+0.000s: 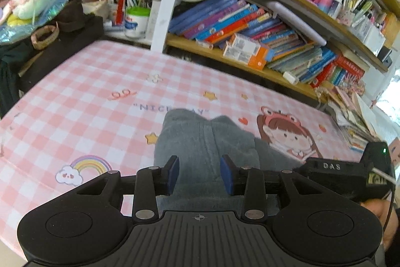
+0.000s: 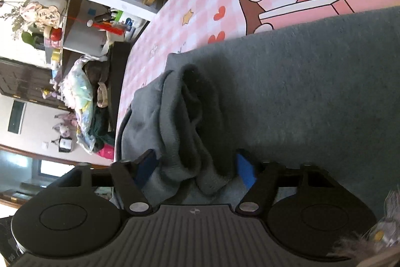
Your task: Fold clothes
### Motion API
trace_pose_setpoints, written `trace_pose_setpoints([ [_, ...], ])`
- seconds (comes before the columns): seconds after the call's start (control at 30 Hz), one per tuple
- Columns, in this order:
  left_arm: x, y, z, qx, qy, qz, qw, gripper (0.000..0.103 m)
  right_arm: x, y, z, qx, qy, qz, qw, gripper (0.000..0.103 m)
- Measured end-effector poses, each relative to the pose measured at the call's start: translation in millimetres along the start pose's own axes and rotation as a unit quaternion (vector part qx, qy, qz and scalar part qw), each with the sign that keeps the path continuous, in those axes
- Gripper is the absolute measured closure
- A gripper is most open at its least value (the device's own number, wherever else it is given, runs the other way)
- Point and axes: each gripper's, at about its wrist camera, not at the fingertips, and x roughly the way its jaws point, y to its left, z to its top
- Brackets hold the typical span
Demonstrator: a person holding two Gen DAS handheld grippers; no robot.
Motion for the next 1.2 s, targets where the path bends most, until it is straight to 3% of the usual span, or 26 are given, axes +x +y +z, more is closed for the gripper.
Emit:
trace_pose_setpoints([
  [0.1,10,8,-2,-0.005,0.025,-0.014,0.9996,0.078,-13,9,-4,-0.017,-0.019,0.015,1.000,0.090],
  [0.23,21,19,-4,-0.008,0.047,-0.027,0.9985,0.093,-48,26,-13,-0.064,-0.063,0.051,0.995,0.091],
  [0.37,35,17,-10,-0.001,0.074,-0.046,0.9962,0.094,-44,16,-18,-0.064,-0.064,-0.025,0.996,0.091],
  [0.43,41,16,-13,0.008,0.082,-0.047,0.9955,0.094,-32,1,-18,-0.042,-0.054,-0.054,0.996,0.088],
  [0.67,35,17,-13,0.009,0.071,-0.054,0.9959,0.094,-37,-5,-23,-0.040,-0.060,-0.053,0.996,0.077],
  [0.77,20,10,-11,0.037,0.054,-0.080,0.9946,0.093,-39,9,-26,-0.063,-0.067,-0.063,0.994,0.070],
  [0.87,19,10,-16,0.057,0.073,-0.079,0.9926,0.093,-41,23,-32,-0.102,-0.067,-0.078,0.989,0.058],
  [1.03,23,18,-23,0.044,0.087,-0.080,0.9920,0.093,-29,25,-41,-0.141,-0.042,-0.144,0.979,0.056],
  [1.2,5,12,-14,0.070,0.047,-0.092,0.9922,0.092,-43,39,-46,-0.161,-0.081,-0.134,0.975,0.056],
])
